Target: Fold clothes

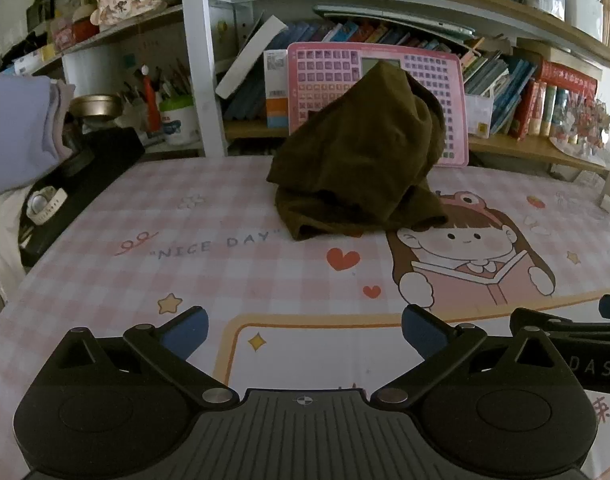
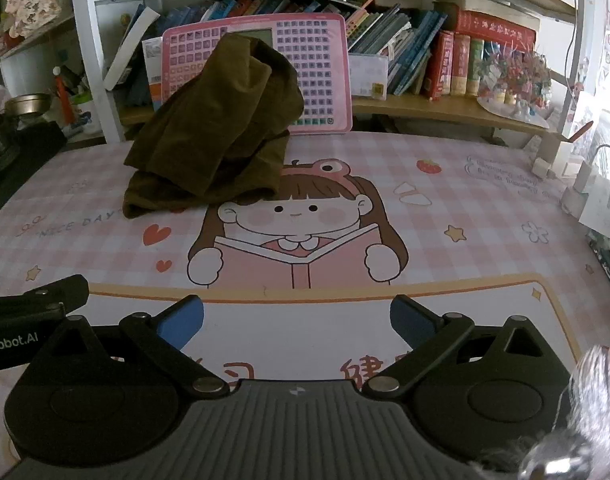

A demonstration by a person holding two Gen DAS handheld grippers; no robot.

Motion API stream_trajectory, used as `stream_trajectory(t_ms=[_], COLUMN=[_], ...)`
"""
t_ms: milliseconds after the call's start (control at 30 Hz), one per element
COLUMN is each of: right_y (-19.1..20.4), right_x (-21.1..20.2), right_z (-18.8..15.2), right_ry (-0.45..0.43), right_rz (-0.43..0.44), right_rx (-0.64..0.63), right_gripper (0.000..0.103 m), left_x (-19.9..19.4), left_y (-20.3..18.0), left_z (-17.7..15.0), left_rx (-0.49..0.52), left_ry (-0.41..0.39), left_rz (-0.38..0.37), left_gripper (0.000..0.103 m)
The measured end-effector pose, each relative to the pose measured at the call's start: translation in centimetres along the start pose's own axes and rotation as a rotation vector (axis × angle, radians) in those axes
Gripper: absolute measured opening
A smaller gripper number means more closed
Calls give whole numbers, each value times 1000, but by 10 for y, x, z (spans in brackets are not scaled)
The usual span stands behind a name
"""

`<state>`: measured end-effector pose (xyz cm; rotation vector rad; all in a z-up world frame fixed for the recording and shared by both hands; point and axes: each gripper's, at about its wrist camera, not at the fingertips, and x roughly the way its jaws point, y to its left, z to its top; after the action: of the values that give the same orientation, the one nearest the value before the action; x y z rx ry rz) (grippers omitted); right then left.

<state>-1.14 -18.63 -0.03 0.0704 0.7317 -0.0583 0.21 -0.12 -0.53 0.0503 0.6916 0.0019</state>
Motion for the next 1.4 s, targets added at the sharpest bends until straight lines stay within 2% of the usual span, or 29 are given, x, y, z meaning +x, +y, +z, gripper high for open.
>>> stream_trajectory(t_ms=[800,1133,1400], right_y=[-2,-2,-3], right_x=[1,1,0], right_z=[0,1,1], right_ry=[2,1,-3], right_rz=[6,8,15], right_rx=[1,3,1], right_gripper=[101,101,101], left_x=[3,1,1], left_y=[-2,0,1], left_z=[1,-1,-1], left_rx=[11,-6,-18], left_ry=[27,31,34], left_rz=[6,-22,4], left_gripper=[103,103,103])
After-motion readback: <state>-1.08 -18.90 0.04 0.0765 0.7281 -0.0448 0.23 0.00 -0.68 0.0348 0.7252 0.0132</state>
